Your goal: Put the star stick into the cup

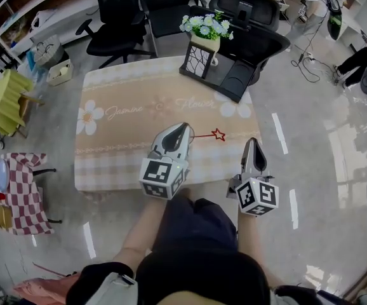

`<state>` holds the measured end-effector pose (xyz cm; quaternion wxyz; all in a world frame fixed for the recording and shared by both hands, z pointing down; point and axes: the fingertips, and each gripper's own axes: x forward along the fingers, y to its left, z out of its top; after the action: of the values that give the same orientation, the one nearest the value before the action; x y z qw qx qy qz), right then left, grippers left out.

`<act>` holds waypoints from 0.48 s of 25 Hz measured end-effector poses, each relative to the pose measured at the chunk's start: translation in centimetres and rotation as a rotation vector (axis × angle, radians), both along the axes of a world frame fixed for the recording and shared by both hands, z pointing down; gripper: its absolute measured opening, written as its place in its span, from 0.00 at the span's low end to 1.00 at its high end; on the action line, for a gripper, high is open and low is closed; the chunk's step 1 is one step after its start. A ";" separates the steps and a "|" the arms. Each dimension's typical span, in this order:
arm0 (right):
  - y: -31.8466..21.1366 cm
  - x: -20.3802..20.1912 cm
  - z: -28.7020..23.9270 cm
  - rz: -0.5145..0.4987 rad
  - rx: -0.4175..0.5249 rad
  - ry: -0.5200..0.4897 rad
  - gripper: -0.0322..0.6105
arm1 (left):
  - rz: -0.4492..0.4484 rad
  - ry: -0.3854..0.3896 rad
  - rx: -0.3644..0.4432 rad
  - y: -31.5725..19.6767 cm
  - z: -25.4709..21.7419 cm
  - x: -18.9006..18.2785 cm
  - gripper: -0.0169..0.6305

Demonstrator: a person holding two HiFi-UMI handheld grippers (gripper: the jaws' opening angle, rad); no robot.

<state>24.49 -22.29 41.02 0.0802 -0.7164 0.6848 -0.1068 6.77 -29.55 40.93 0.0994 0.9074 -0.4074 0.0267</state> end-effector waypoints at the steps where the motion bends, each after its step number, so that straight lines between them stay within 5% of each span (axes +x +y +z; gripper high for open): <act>1: 0.0 0.0 0.3 -0.001 -0.013 0.015 0.05 | 0.002 -0.003 0.000 0.1 0.2 0.1 0.05; 12: -0.7 -1.3 0.9 -0.037 -0.041 0.072 0.05 | -0.010 -0.028 -0.012 0.1 1.4 -0.1 0.05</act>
<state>23.19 -22.96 41.95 0.0389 -0.7084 0.6981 -0.0964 6.65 -29.49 42.30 0.0991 0.9044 -0.4130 0.0412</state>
